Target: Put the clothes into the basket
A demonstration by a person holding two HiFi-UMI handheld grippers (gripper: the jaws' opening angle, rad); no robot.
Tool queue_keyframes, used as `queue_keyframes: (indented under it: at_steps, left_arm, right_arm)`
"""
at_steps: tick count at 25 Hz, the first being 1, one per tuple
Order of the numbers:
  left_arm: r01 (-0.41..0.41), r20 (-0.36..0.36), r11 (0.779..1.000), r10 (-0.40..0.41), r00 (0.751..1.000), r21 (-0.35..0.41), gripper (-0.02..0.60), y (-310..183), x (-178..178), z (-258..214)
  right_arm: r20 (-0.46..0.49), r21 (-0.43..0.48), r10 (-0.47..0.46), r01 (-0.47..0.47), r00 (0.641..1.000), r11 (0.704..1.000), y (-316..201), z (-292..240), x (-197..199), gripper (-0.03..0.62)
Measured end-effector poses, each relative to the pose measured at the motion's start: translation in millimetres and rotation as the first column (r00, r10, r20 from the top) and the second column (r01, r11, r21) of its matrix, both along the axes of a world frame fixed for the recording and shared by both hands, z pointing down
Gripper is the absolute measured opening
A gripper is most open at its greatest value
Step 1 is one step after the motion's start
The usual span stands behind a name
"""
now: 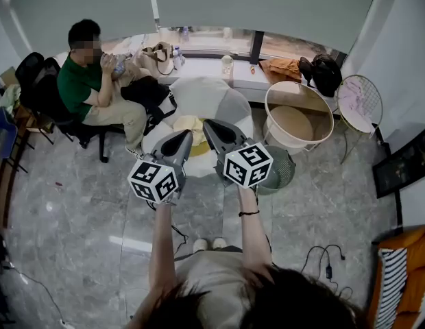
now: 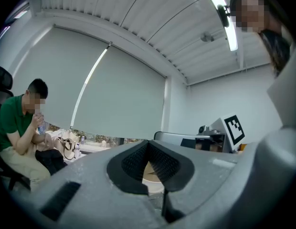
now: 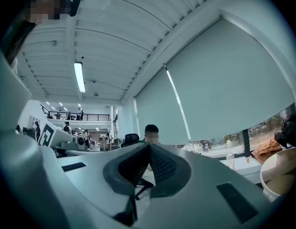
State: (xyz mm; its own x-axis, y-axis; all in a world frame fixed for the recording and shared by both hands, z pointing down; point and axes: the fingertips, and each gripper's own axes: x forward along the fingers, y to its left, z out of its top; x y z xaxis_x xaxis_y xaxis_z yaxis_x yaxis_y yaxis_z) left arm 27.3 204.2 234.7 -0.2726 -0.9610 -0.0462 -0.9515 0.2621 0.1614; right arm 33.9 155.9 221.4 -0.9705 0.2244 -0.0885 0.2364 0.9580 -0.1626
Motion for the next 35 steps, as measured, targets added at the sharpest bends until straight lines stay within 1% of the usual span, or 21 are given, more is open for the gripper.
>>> queue_keyframes:
  at_steps: [3, 8, 11, 13, 18, 22, 25, 35]
  left_arm:
    - [0.005, -0.009, 1.0, -0.005, 1.0, -0.003, 0.011, -2, 8, 3]
    - [0.039, -0.015, 0.999, -0.04, 0.999, -0.018, 0.011, 0, 19, 7]
    - [0.054, -0.04, 0.998, -0.055, 0.998, -0.031, 0.011, 0, 25, 18]
    - [0.056, -0.053, 0.998, -0.058, 0.997, -0.031, 0.011, -1, 26, 23]
    - [0.058, -0.057, 0.997, -0.06, 0.997, -0.044, 0.011, -3, 21, 26]
    - [0.057, -0.066, 0.997, -0.061, 0.996, -0.059, 0.011, -5, 5, 33]
    - [0.059, -0.083, 0.997, -0.063, 0.994, -0.05, 0.011, -7, -14, 37]
    - [-0.006, -0.105, 1.0, 0.003, 0.994, -0.03, 0.011, -38, -83, 46]
  right_arm:
    - [-0.002, -0.013, 0.001, -0.001, 1.0, 1.0, -3, 3, 7, 0.009]
    - [-0.009, -0.037, 0.002, -0.003, 1.0, 0.999, -7, 7, 14, 0.009]
    - [-0.016, -0.055, -0.019, 0.018, 1.0, 0.998, -5, 10, 19, 0.009]
    - [-0.019, -0.062, -0.03, 0.028, 0.999, 0.998, -5, 12, 20, 0.009]
    - [-0.017, -0.09, -0.03, 0.029, 0.999, 0.996, -12, 14, 15, 0.009]
    - [-0.029, -0.107, -0.031, 0.028, 0.999, 0.994, -14, 22, -1, 0.009]
    - [-0.046, -0.099, -0.033, 0.028, 0.998, 0.995, -15, 26, -18, 0.009]
    - [-0.068, -0.09, 0.02, -0.026, 0.997, 0.996, -39, 36, -73, 0.009]
